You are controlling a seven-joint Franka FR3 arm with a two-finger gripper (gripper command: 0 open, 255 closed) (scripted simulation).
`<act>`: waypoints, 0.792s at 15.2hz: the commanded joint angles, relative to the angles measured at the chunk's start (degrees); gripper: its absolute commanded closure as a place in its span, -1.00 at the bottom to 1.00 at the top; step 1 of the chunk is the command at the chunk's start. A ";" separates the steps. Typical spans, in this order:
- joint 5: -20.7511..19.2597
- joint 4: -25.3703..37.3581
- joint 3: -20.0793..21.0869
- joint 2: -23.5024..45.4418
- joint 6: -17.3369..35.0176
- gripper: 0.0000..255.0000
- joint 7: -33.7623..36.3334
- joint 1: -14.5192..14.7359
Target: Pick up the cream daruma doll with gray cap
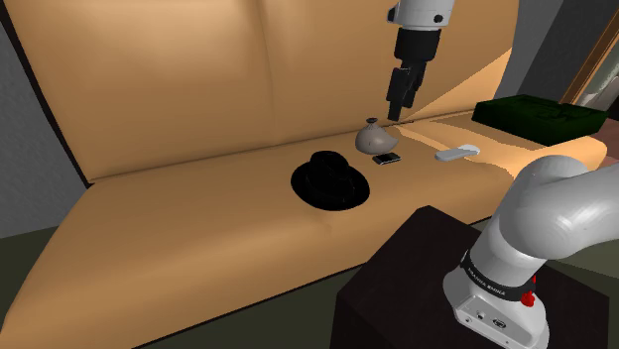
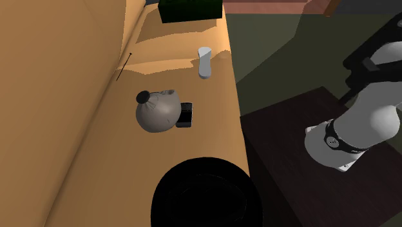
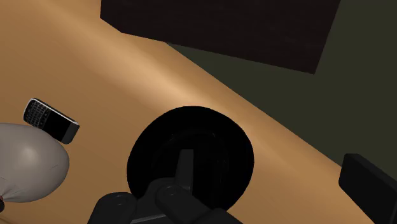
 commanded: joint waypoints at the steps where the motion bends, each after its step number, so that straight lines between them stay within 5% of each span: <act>1: 0.00 0.00 0.00 0.00 0.00 -1.00 0.00 0.00; 12: -7.09 3.63 -8.36 16.94 12.14 -1.00 -9.44 -4.36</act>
